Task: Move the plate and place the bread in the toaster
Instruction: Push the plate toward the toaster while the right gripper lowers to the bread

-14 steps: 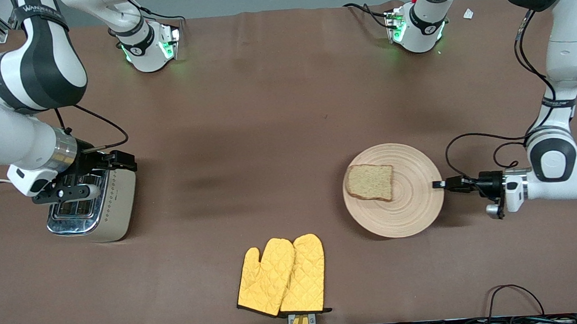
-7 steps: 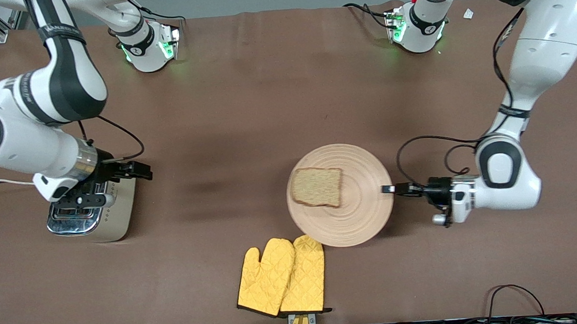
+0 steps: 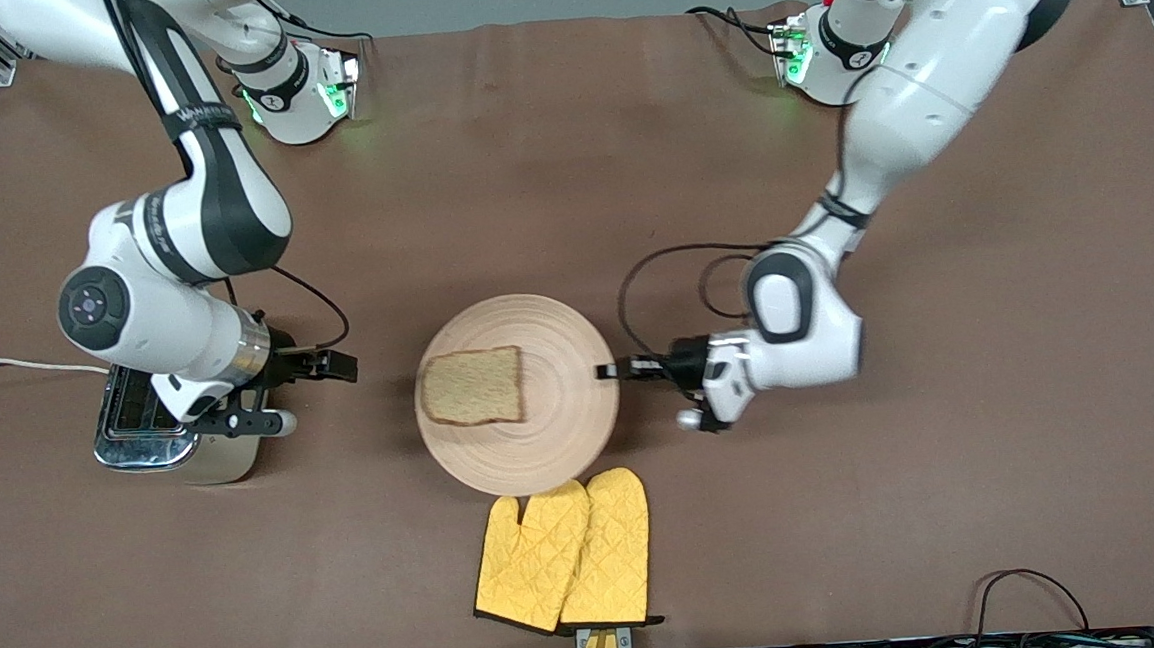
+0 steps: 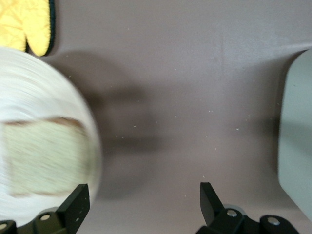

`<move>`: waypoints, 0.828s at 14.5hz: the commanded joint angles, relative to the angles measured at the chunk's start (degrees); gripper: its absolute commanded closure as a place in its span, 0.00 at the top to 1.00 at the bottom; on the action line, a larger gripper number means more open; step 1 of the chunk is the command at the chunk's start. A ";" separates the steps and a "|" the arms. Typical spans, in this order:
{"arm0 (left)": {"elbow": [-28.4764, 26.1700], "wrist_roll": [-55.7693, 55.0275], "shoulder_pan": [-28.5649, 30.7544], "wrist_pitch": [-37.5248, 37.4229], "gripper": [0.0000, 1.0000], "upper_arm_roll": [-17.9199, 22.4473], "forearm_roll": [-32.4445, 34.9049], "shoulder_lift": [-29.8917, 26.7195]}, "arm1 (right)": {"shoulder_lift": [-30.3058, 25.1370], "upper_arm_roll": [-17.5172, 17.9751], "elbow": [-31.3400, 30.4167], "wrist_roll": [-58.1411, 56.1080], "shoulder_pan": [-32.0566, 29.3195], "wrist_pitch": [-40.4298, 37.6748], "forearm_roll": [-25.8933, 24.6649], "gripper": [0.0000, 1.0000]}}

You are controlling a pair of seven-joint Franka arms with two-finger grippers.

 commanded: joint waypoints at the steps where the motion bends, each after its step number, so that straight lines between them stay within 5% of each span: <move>1: 6.10 -0.08 -4.38 1.30 0.00 0.16 -2.42 5.12 | 1.28 -0.31 -0.42 0.79 0.54 1.80 0.08 1.00; 8: 10.77 1.14 -10.80 6.40 0.01 0.34 -6.47 9.70 | 3.48 -0.48 -0.68 0.79 1.86 4.09 -2.64 1.00; 12: 10.69 4.66 -11.69 6.57 0.01 0.95 -6.56 9.61 | 6.12 -0.40 -1.04 2.02 3.62 4.62 -9.58 1.00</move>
